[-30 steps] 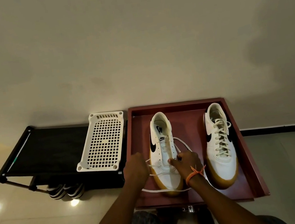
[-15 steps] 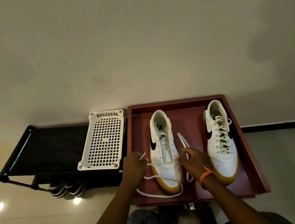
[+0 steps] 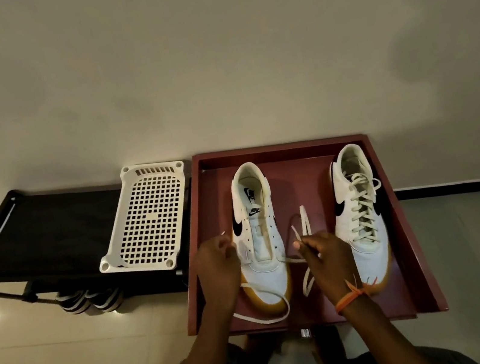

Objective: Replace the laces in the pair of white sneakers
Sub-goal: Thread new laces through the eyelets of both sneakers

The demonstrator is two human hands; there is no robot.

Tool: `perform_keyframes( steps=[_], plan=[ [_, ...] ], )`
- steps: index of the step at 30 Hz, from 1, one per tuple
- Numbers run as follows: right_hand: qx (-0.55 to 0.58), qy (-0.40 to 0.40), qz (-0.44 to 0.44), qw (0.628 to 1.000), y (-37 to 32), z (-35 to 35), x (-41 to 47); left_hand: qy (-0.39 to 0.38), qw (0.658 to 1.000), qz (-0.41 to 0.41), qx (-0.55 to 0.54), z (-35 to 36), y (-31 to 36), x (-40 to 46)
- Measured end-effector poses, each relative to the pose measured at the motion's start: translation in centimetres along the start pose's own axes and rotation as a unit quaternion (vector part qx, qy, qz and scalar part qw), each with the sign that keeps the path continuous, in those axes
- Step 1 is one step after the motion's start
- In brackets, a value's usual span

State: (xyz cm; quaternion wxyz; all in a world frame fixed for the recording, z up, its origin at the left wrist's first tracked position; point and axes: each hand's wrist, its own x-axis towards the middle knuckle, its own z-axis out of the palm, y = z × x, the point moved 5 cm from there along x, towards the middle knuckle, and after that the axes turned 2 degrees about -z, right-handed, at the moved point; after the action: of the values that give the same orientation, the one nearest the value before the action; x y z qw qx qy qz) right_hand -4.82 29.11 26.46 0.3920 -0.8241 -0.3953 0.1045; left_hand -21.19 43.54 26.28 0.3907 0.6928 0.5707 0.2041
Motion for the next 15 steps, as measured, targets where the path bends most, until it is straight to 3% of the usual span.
perform_keyframes(
  steps=[4, 15],
  plan=[
    [-0.021, 0.016, -0.06, 0.998, -0.3, 1.3, -0.2, -0.057, 0.994, -0.052, -0.071, 1.5, -0.5, -0.9],
    [0.077, -0.06, -0.12, 0.988, -1.5, 3.8, 2.0, -0.12, 0.99, -0.079, 0.001, 2.4, -0.6, 2.6]
  ],
)
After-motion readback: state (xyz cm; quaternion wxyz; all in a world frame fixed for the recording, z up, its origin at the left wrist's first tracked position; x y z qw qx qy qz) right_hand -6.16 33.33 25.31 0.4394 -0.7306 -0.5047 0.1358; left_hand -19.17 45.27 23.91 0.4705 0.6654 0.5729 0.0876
